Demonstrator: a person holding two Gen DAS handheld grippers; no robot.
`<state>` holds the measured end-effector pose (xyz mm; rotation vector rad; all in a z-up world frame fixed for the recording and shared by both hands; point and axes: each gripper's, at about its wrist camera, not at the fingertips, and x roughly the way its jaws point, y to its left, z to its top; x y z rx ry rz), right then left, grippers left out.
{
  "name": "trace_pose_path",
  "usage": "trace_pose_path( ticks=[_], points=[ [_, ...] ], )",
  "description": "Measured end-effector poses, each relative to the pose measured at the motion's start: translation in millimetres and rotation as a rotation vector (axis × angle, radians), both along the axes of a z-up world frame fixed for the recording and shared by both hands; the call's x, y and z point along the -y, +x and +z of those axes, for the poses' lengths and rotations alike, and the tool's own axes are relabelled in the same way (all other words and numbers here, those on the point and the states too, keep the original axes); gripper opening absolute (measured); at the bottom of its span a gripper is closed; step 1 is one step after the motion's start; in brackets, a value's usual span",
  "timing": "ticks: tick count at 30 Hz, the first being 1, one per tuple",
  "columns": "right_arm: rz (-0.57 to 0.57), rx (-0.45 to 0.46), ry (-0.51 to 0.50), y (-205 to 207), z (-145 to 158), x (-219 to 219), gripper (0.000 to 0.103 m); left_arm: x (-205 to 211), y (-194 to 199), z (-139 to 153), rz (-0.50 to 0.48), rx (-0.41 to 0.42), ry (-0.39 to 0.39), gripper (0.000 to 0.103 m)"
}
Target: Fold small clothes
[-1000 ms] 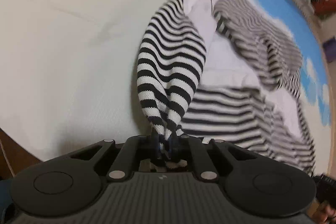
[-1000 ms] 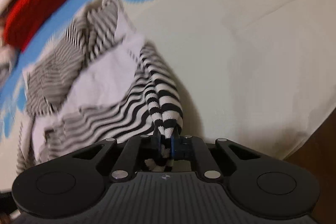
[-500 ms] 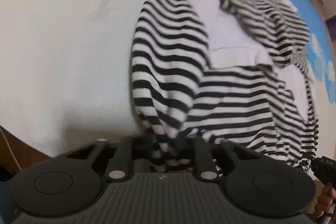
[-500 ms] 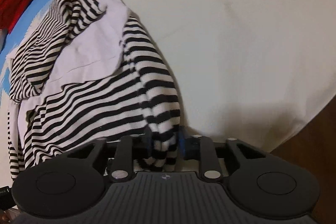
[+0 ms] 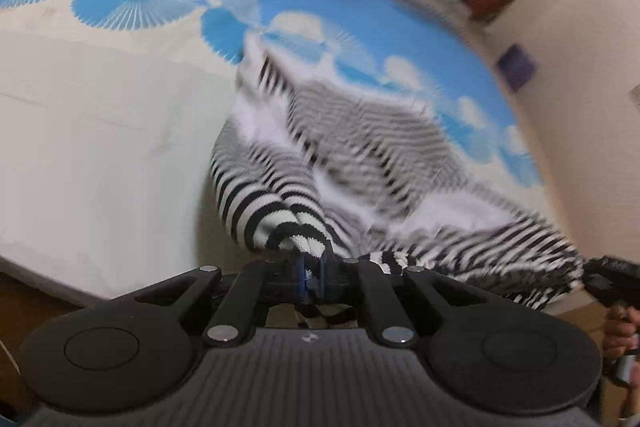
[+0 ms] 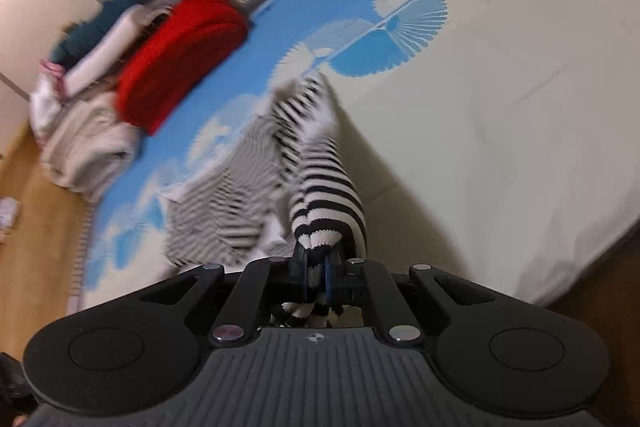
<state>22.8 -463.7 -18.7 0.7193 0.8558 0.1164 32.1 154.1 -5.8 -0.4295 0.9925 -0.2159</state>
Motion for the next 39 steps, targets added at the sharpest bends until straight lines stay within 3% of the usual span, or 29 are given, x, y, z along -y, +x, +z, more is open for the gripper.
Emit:
trace_pose_path(
  ticks=[4,7,11,16,19,22,25,27,31,35,39],
  points=[
    [0.040,0.027,0.020,-38.4,31.2,1.8,0.007,-8.9,-7.4,13.9,0.011,0.038,-0.036,0.007],
    [0.045,0.052,0.012,-30.1,39.6,-2.4,0.007,-6.5,32.6,1.4,0.040,0.032,-0.030,0.007],
    [0.006,0.021,-0.003,26.6,20.9,-11.1,0.007,-5.7,117.9,-39.4,0.117,-0.045,0.010,0.007],
    [-0.012,-0.031,-0.037,135.9,-16.6,-26.4,0.007,-6.0,209.9,-90.7,0.176,-0.135,-0.006,0.007],
    [-0.035,-0.046,-0.061,186.8,-39.4,-28.3,0.007,-10.3,234.5,-117.9,0.206,-0.142,-0.040,0.008],
    [-0.045,-0.027,-0.083,212.3,-65.8,-34.1,0.007,-15.1,245.2,-132.3,0.255,-0.183,-0.086,0.014],
    [-0.098,-0.074,-0.062,225.8,-82.4,-34.6,0.016,-22.4,252.8,-131.8,0.286,-0.165,-0.183,0.025],
    [-0.128,-0.030,-0.036,233.2,-78.1,-32.1,0.022,-24.6,250.1,-119.7,0.282,-0.109,-0.204,0.032],
    [-0.161,0.104,-0.122,229.3,-55.4,-28.5,0.036,-32.4,234.8,-93.7,0.287,0.039,-0.259,0.039],
    [-0.118,0.176,-0.113,216.2,-43.9,-24.5,0.042,-25.6,221.9,-82.6,0.202,0.076,-0.142,0.042],
    [0.109,0.164,-0.254,206.8,-52.0,-51.6,0.046,-4.0,211.7,-89.8,0.104,0.052,0.020,0.045]
  ],
)
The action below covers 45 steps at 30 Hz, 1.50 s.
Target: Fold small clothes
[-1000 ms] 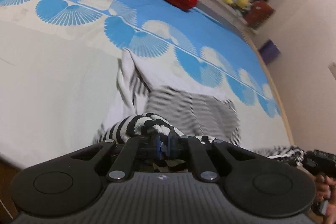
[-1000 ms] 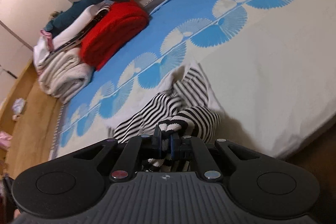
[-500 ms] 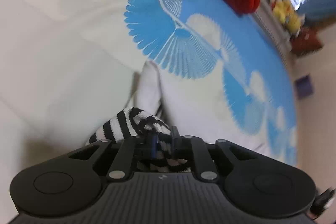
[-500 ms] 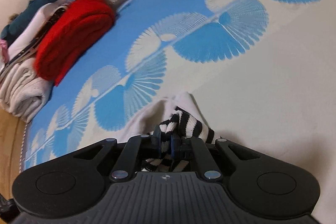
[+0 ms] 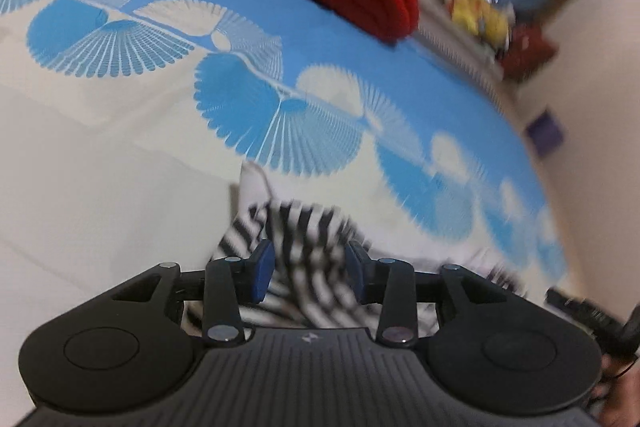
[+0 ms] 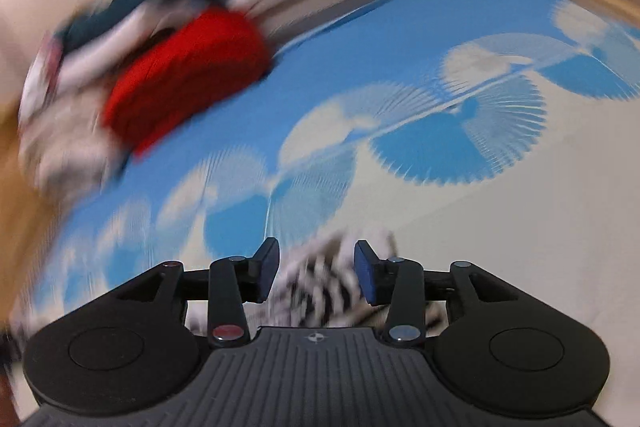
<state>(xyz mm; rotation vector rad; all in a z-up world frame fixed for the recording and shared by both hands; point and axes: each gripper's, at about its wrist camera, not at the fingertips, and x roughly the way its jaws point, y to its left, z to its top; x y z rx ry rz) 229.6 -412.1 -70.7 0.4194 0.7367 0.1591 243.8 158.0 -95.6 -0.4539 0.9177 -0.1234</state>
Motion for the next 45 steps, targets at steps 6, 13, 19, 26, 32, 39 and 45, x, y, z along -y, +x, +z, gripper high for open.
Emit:
trace_pose_path(
  ticks=[6,13,19,26,32,39,45],
  points=[
    [0.217,-0.003,-0.202,-12.3,-15.6,-54.4,0.050,50.8,0.8,-12.9,-0.185,0.004,0.131,0.065],
    [0.337,-0.109,-0.173,6.3,-34.5,-97.8,0.066,83.0,29.4,-31.8,-0.156,-0.097,0.054,0.065],
    [0.246,-0.204,-0.245,29.5,-44.1,-108.5,0.019,80.1,57.1,-37.8,-0.026,-0.156,0.100,0.009],
    [0.140,0.031,-0.113,46.9,-5.3,-99.0,0.003,52.2,73.8,-4.3,0.142,0.071,-0.028,0.008],
    [0.063,0.173,-0.102,64.9,5.0,-105.0,0.003,51.7,96.6,-5.9,0.188,0.115,-0.048,0.008],
    [0.036,0.088,-0.162,93.2,-22.5,-120.8,0.004,53.0,120.9,-40.5,0.214,-0.047,0.008,0.021],
    [0.073,-0.211,-0.211,115.2,-69.9,-132.8,0.040,39.0,128.2,-56.7,0.181,-0.186,-0.084,0.047]
  ],
)
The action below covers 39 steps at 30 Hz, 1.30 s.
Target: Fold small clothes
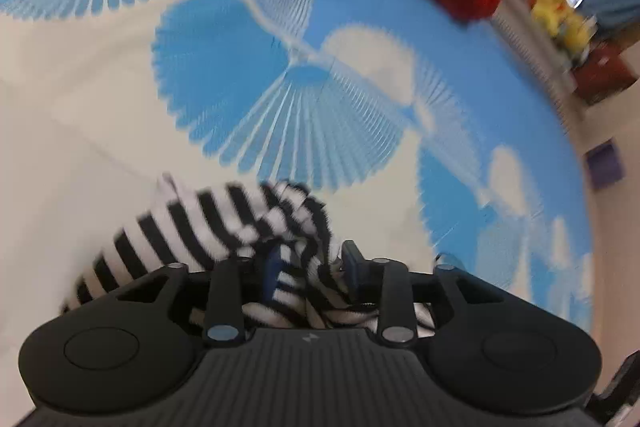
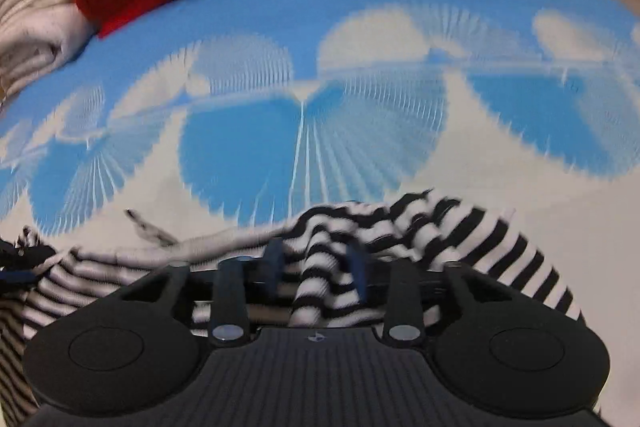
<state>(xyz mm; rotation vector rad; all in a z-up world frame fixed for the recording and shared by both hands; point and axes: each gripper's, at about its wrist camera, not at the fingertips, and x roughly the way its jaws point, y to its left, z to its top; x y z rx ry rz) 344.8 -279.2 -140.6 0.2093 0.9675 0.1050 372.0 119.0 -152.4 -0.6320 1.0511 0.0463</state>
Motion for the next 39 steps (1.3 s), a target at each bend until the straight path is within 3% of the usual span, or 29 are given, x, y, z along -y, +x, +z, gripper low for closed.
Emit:
trace_pose_path(
  ticks=[1,2,5,7,9,13,15,19,21,23,24,25,26,27,29,32,34,35,37,39],
  points=[
    [0.008,0.017,0.001,-1.6,4.7,0.7,0.042,-9.7,-4.2,10.6,0.012,0.046,-0.016,0.059],
    [0.014,0.041,0.008,-3.4,11.6,2.8,0.045,-20.2,-9.3,19.2,0.025,0.090,-0.033,0.063],
    [-0.015,0.217,0.077,-20.5,45.0,28.0,0.057,-47.5,-20.1,35.9,0.046,0.170,-0.053,0.066],
    [-0.048,0.336,0.062,-34.1,64.7,50.3,0.069,-59.9,-25.6,36.3,0.040,0.157,-0.032,0.066],
    [-0.082,0.378,0.020,-40.9,67.5,72.6,0.076,-62.1,-27.3,32.4,-0.007,0.117,0.007,0.066],
    [-0.092,0.222,-0.017,-36.2,39.6,108.3,0.076,-47.1,-25.5,20.1,-0.134,0.037,0.156,0.066],
    [-0.096,0.146,-0.041,-33.4,24.7,115.4,0.076,-38.7,-23.1,14.8,-0.145,0.014,0.218,0.066],
    [-0.078,0.047,-0.096,-29.1,5.4,105.6,0.076,-27.1,-19.3,6.9,-0.143,0.019,0.222,0.065],
    [-0.060,0.051,-0.089,-26.3,3.8,97.7,0.070,-21.3,-15.1,3.6,-0.140,0.015,0.257,0.061],
    [-0.039,0.056,-0.087,-23.7,4.3,88.2,0.045,-18.2,-11.3,0.2,-0.133,0.006,0.281,0.051],
    [-0.029,0.057,-0.085,-21.4,3.3,85.6,0.038,-16.9,-7.7,-1.5,-0.134,0.002,0.286,0.044],
    [-0.012,0.060,-0.080,-20.1,2.4,81.0,0.022,-17.0,-6.0,-3.2,-0.137,-0.001,0.287,0.038],
    [0.003,0.063,-0.080,-18.8,3.2,78.0,0.004,-17.8,-3.8,-5.4,-0.140,-0.005,0.283,0.031],
    [0.009,0.066,-0.089,-15.1,5.4,77.0,0.000,-19.9,-1.9,-6.3,-0.136,-0.008,0.273,0.009],
    [-0.033,0.109,-0.108,-15.1,11.5,80.0,0.000,-29.5,-4.0,2.2,-0.076,0.033,0.255,0.005],
    [-0.163,0.304,-0.064,-23.6,39.0,94.1,0.000,-31.0,-8.2,20.0,-0.047,0.130,0.304,0.004],
    [-0.206,0.367,-0.131,-26.0,45.7,96.6,0.000,-24.6,-5.1,15.4,-0.077,0.110,0.321,0.006],
    [-0.215,0.341,-0.137,-22.9,41.8,98.5,0.000,-21.6,-2.6,9.8,-0.101,0.073,0.324,0.007],
    [-0.211,0.193,-0.069,-12.0,21.7,104.1,0.003,-15.7,1.4,-6.1,-0.170,-0.043,0.322,0.024],
    [-0.218,0.109,-0.017,-9.8,11.4,105.3,0.003,-14.1,-4.3,-3.4,-0.158,-0.065,0.366,0.025]
  ],
)
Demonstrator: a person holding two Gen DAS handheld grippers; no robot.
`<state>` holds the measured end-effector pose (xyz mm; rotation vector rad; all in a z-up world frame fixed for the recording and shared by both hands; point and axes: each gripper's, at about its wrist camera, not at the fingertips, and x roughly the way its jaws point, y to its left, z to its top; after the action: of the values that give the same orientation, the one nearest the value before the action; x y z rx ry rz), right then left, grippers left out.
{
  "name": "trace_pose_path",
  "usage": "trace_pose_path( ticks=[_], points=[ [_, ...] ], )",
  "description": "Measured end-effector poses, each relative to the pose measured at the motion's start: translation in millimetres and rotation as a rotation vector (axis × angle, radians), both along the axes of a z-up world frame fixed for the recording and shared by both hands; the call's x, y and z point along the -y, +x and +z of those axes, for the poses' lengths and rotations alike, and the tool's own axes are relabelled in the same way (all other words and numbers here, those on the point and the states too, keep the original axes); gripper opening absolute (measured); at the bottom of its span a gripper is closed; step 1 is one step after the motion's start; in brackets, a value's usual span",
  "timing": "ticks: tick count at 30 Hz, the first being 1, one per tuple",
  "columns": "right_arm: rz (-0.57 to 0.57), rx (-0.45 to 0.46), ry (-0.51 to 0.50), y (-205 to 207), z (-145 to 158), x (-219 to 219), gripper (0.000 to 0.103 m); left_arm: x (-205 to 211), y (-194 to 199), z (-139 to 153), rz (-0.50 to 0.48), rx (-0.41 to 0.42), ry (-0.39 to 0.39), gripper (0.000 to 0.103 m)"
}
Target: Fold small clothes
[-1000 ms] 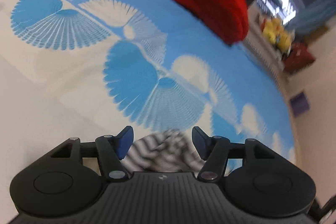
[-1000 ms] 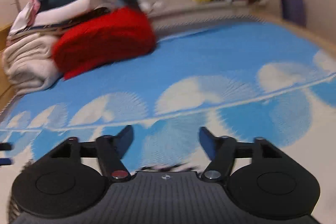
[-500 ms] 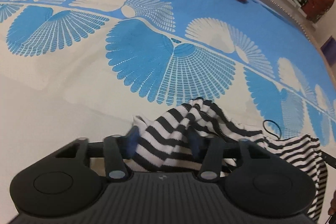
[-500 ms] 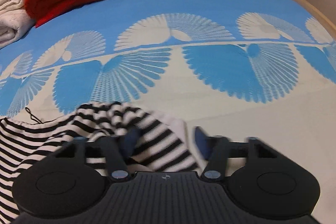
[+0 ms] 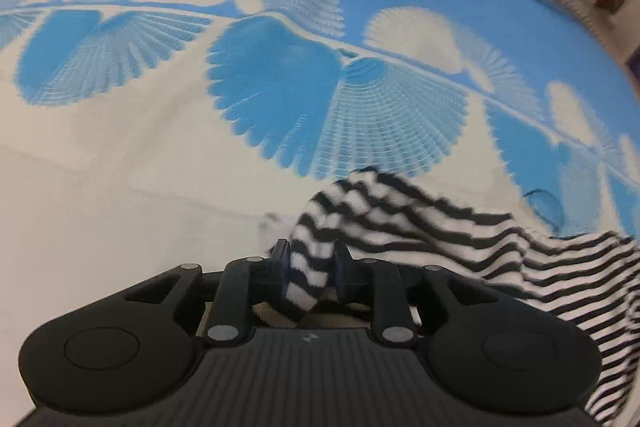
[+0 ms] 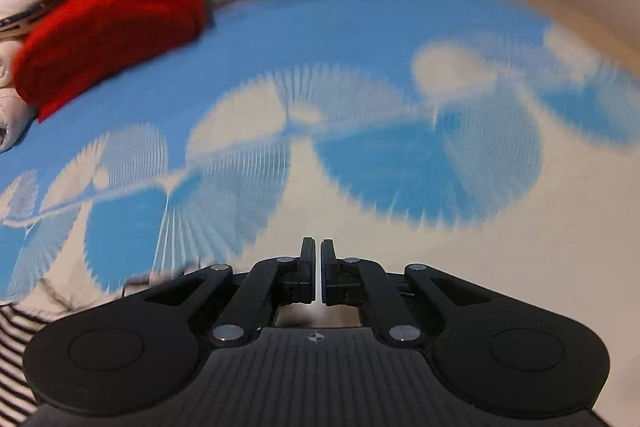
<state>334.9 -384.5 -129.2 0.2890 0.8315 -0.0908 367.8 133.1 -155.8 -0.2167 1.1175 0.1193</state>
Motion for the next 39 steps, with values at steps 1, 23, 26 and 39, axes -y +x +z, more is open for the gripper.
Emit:
trace_pose_path(
  ticks=[1,23,26,39],
  points=[
    [-0.002,-0.008,0.010,-2.3,1.2,-0.4,0.010,-2.3,-4.8,10.3,0.013,0.035,0.000,0.027],
    [-0.241,-0.220,0.397,-190.7,-1.0,81.2,0.050,-83.7,-202.1,-4.5,0.420,-0.178,-0.534,0.038],
    [-0.260,-0.252,0.436,-193.4,-9.0,77.6,0.050,-86.8,-203.4,-14.1,0.481,-0.210,-0.564,0.047],
    [-0.364,-0.285,0.565,-191.5,-36.0,67.7,0.025,-83.9,-189.0,-27.0,0.466,-0.189,-0.551,0.008]
  ],
)
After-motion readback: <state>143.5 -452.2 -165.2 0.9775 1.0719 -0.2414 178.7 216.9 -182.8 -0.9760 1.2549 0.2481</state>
